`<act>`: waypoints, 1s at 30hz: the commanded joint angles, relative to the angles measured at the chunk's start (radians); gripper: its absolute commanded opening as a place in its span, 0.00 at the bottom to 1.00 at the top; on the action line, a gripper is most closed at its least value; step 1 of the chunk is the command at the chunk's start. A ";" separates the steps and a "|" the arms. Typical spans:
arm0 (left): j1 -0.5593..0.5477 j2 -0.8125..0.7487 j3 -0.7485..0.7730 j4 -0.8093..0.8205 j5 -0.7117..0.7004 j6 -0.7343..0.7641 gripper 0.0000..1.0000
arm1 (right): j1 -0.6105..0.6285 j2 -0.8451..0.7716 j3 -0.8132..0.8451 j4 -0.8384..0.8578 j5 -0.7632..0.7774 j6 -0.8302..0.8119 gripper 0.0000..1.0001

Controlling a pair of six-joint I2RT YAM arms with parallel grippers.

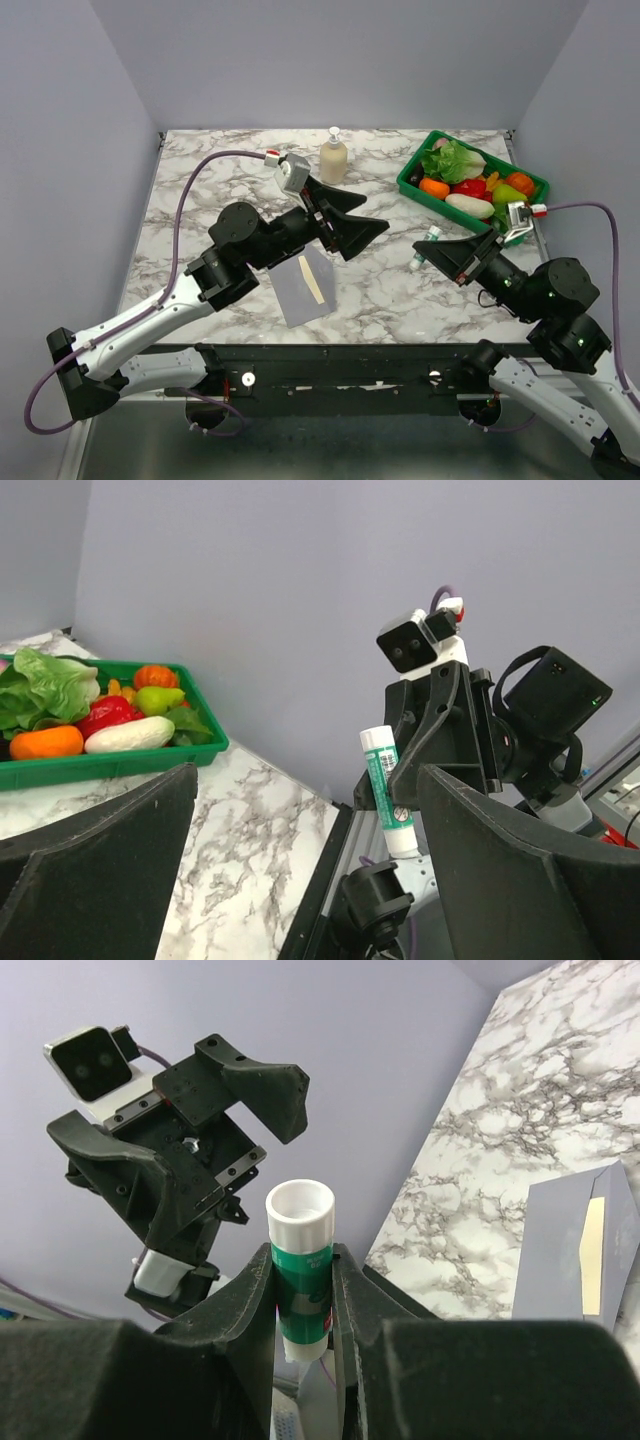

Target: Place the letter into the envelope and seal it

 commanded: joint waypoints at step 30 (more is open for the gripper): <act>0.243 -0.287 -0.764 0.043 -0.255 0.091 0.81 | 0.000 0.325 -0.331 0.557 -0.208 -0.645 0.01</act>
